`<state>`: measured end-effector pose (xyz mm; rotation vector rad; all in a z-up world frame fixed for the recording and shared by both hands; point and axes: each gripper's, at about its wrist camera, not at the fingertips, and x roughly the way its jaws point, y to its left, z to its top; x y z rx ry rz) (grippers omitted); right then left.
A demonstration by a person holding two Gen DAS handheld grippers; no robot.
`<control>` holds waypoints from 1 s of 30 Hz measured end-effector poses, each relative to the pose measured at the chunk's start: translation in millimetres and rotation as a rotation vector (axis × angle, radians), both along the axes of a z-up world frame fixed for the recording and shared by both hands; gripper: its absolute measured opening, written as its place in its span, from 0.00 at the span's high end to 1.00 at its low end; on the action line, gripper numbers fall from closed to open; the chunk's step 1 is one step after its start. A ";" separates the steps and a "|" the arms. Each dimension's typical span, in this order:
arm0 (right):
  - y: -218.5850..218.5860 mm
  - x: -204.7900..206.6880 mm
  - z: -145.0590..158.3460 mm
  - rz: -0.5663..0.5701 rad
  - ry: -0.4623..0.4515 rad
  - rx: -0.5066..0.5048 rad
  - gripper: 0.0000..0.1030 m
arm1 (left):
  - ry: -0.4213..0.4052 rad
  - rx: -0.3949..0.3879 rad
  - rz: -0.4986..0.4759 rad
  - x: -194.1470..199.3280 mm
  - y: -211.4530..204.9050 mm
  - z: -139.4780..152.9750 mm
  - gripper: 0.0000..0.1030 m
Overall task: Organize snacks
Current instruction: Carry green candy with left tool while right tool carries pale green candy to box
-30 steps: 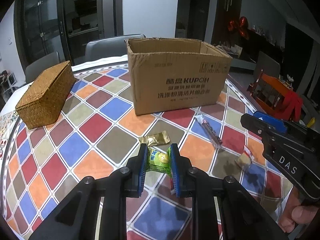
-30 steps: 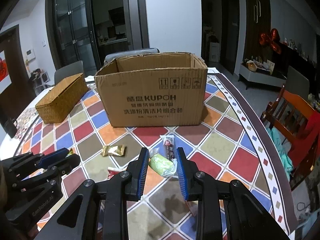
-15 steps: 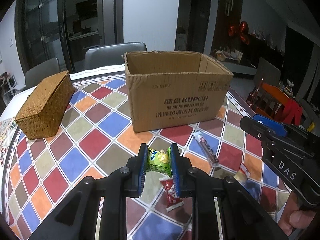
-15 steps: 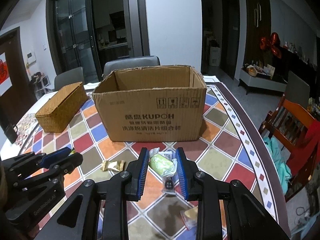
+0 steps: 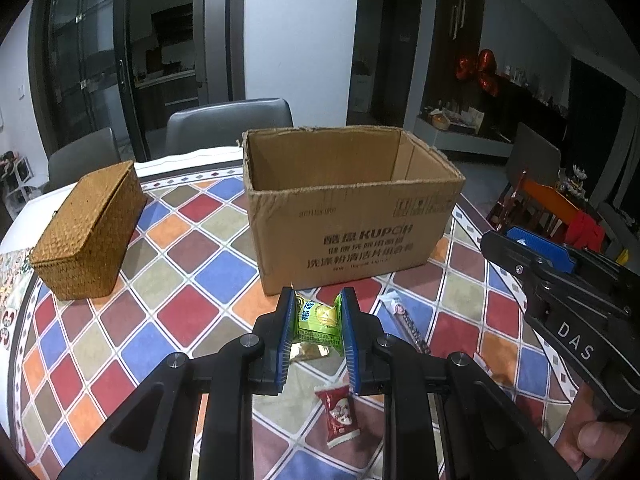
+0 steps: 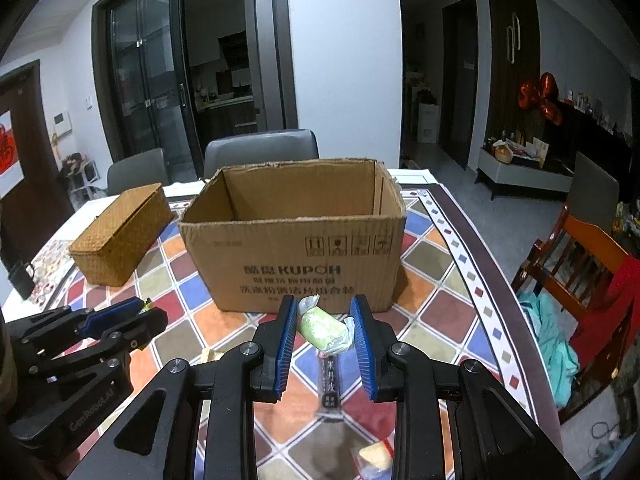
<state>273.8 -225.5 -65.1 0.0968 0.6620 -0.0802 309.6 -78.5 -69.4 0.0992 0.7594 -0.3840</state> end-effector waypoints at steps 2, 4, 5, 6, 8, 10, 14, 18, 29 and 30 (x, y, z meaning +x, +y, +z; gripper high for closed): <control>-0.6 1.9 2.7 0.000 -0.007 -0.003 0.72 | -0.010 0.002 -0.002 2.7 -1.9 4.4 0.78; -1.5 4.4 5.7 0.001 -0.012 -0.005 0.72 | -0.016 0.001 -0.004 5.0 -2.7 7.9 0.77; -2.4 5.7 7.1 0.001 -0.015 -0.005 0.72 | -0.020 0.000 -0.003 6.6 -3.0 10.0 0.77; -3.4 6.9 8.3 0.001 -0.019 -0.005 0.72 | -0.024 0.000 -0.004 8.2 -3.7 12.2 0.77; -4.8 9.2 11.5 0.001 -0.026 -0.006 0.72 | -0.031 -0.001 -0.005 10.5 -5.1 15.8 0.77; -5.7 11.0 14.3 0.002 -0.033 -0.007 0.72 | -0.036 -0.001 -0.008 13.7 -7.0 18.7 0.77; -7.4 17.0 20.3 0.003 -0.042 -0.013 0.72 | -0.042 -0.001 -0.010 19.6 -8.5 22.5 0.77; -9.7 22.8 26.0 0.000 -0.054 -0.015 0.72 | -0.048 -0.005 -0.017 26.5 -12.8 27.6 0.77; -19.1 45.3 39.0 -0.004 -0.081 -0.025 0.72 | -0.073 -0.016 -0.027 48.4 -23.4 41.8 0.77; -18.5 46.4 40.2 -0.003 -0.084 -0.027 0.72 | -0.074 -0.017 -0.027 51.3 -24.2 42.7 0.77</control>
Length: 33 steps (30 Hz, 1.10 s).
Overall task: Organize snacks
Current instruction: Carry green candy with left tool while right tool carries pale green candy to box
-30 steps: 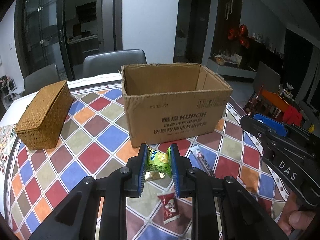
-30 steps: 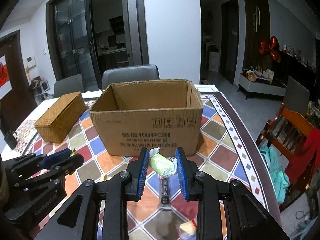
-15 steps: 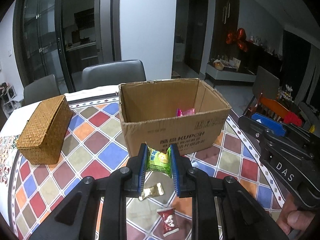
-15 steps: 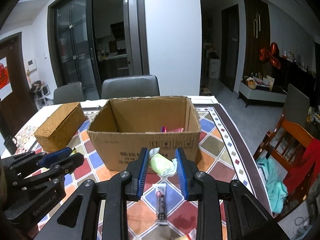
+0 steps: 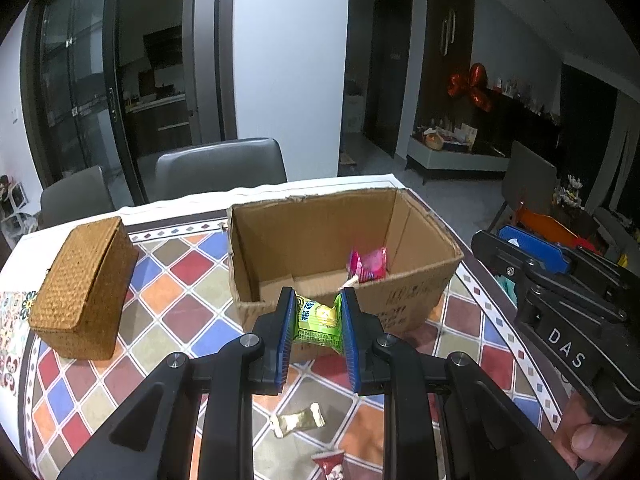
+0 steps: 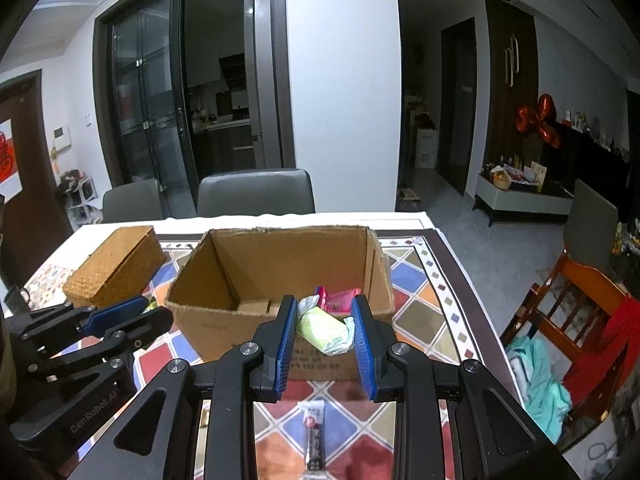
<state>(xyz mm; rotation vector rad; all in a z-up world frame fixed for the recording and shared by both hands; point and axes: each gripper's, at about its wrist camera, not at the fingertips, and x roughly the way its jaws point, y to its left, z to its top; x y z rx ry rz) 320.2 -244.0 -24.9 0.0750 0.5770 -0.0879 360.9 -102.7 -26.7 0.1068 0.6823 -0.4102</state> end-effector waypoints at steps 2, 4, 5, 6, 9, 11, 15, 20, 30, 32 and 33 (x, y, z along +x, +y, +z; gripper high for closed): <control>-0.7 6.1 2.3 0.002 -0.004 -0.003 0.72 | -0.001 0.000 0.001 5.2 -0.7 0.5 0.77; -1.3 11.1 3.9 0.003 -0.006 -0.001 0.72 | -0.002 -0.001 0.002 9.3 -1.8 0.2 0.77; -1.3 14.0 4.7 0.003 -0.007 -0.002 0.72 | -0.001 -0.001 0.003 12.1 -2.4 0.0 0.77; -1.9 16.7 5.2 0.004 -0.008 -0.001 0.72 | -0.002 -0.001 0.003 14.0 -2.8 -0.1 0.77; -2.6 24.7 5.0 0.007 -0.007 -0.002 0.72 | -0.003 -0.001 0.004 21.6 -3.1 -0.6 0.77; -4.5 30.7 4.0 0.008 -0.006 0.001 0.72 | -0.004 0.002 0.003 26.8 -4.8 -1.5 0.77; -7.0 42.1 1.0 0.009 0.000 0.004 0.72 | -0.001 0.003 0.000 39.1 -8.0 -3.2 0.77; -7.8 55.2 -3.8 0.015 0.008 0.008 0.72 | 0.004 0.007 -0.001 52.3 -12.0 -6.8 0.77; -10.0 80.1 -14.8 0.030 0.025 0.019 0.72 | 0.020 0.007 0.006 73.0 -15.1 -15.8 0.77; -10.6 84.0 -17.2 0.032 0.028 0.020 0.72 | 0.024 0.004 0.007 75.5 -15.9 -17.5 0.77; -11.2 84.8 -18.1 0.033 0.029 0.021 0.72 | 0.026 0.004 0.008 76.8 -16.1 -18.6 0.77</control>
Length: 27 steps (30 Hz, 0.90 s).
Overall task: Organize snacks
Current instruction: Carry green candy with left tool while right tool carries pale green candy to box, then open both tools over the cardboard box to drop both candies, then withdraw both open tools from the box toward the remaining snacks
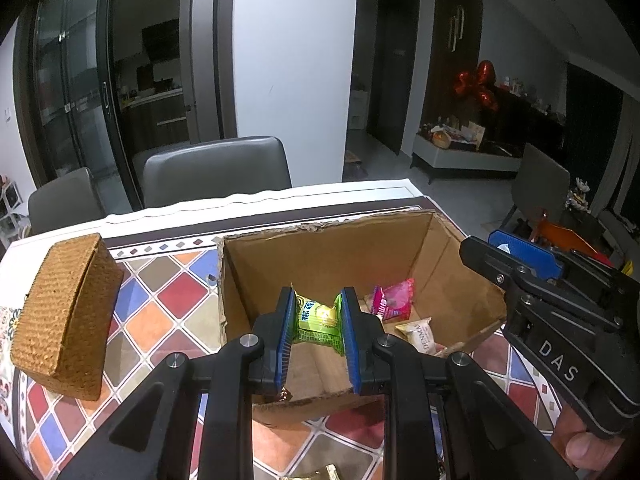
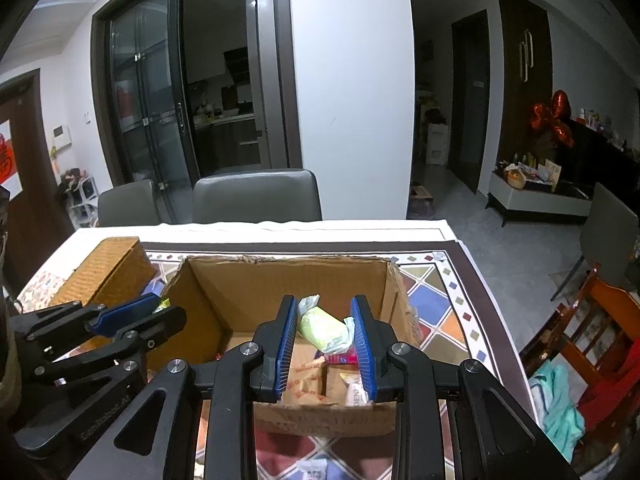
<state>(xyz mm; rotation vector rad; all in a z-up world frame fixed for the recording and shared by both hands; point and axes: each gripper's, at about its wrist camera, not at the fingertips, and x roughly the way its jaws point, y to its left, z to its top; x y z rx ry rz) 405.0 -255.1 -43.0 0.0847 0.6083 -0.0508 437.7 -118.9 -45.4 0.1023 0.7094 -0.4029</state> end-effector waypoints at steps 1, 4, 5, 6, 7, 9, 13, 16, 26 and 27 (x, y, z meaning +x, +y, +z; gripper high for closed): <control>-0.5 1.1 -1.4 0.001 0.002 0.001 0.72 | 0.002 0.000 0.002 0.7 0.1 -0.8 0.77; -1.0 4.9 -3.6 0.008 0.008 0.001 0.72 | 0.005 -0.003 0.003 2.6 0.5 -3.6 0.76; -0.9 5.8 -4.2 0.011 0.010 -0.002 0.72 | 0.001 -0.002 0.004 2.6 0.4 -3.7 0.75; -0.8 7.0 -4.2 0.012 0.010 -0.003 0.71 | -0.004 0.000 0.006 2.0 0.2 -3.4 0.72; -1.2 7.7 -4.1 0.014 0.010 -0.002 0.71 | -0.012 0.002 0.011 1.2 0.0 -2.7 0.68; 0.0 8.4 -4.3 0.021 0.012 -0.006 0.65 | -0.016 -0.004 0.009 0.8 0.5 -1.9 0.61; 0.1 7.9 -2.0 0.005 0.003 -0.021 0.45 | -0.029 0.002 0.033 0.5 4.1 -0.8 0.44; -1.9 6.2 0.4 -0.021 -0.004 -0.027 0.33 | -0.030 -0.008 0.046 -0.7 8.3 0.9 0.35; -4.8 -2.1 9.6 -0.048 -0.019 -0.038 0.26 | -0.067 0.006 0.066 -13.9 10.0 13.0 0.30; -4.5 -4.3 10.4 -0.049 -0.021 -0.039 0.26 | -0.068 0.004 0.067 -16.3 10.6 14.3 0.30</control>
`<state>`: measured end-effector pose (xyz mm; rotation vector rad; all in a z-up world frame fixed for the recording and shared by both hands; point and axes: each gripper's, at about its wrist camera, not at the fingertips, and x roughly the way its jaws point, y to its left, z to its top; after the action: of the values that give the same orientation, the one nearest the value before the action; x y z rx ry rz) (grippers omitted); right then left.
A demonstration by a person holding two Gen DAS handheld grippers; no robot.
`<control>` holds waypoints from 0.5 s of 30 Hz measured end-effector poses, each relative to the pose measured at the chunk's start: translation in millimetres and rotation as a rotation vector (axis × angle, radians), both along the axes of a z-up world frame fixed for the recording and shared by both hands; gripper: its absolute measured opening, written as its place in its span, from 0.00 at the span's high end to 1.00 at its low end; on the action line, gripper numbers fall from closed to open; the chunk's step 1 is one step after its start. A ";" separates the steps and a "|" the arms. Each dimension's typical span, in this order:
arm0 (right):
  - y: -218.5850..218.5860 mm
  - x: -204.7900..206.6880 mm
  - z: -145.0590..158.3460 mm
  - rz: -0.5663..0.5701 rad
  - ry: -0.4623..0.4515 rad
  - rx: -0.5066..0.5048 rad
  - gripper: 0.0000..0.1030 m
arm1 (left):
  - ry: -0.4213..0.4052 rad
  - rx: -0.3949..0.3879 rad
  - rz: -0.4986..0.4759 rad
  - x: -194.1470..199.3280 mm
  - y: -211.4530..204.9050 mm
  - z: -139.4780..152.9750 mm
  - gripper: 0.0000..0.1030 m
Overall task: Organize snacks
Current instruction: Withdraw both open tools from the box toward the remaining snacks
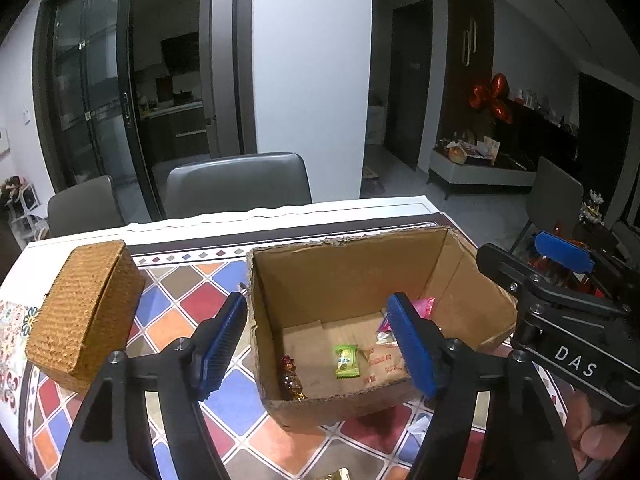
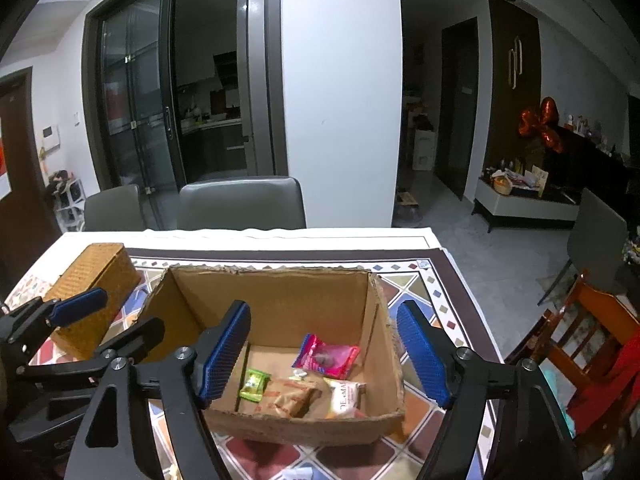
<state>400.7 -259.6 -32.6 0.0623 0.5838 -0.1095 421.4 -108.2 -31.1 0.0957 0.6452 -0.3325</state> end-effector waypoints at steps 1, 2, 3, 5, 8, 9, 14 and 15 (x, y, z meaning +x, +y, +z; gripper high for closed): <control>0.2 -2.3 1.0 -0.001 -0.002 0.001 0.26 | -0.001 0.000 0.001 -2.2 0.3 1.8 0.30; 0.2 -4.6 2.3 0.000 -0.004 0.002 0.26 | -0.003 0.001 0.002 -3.8 0.4 3.3 0.30; 0.3 -7.1 3.8 -0.001 -0.008 0.001 0.26 | -0.007 0.003 0.005 -6.3 0.5 5.3 0.30; -0.6 -11.1 6.8 -0.003 -0.014 0.001 0.26 | -0.011 -0.002 0.007 -10.8 2.6 8.9 0.30; -0.7 -17.4 12.1 -0.004 -0.023 0.000 0.26 | -0.023 -0.009 0.009 -18.2 4.3 14.5 0.27; -0.9 -19.3 13.8 -0.006 -0.026 -0.001 0.26 | -0.029 -0.008 0.010 -21.3 4.9 15.9 0.26; -1.2 -34.6 20.6 -0.013 -0.038 -0.007 0.26 | -0.041 -0.009 0.011 -33.8 6.1 21.8 0.26; -1.9 -37.2 21.7 -0.014 -0.039 -0.006 0.26 | -0.043 -0.009 0.011 -36.6 6.1 22.8 0.26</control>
<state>363.5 -261.5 -10.9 0.0621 0.5437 -0.1232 384.8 -102.2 -8.3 0.0908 0.6019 -0.3223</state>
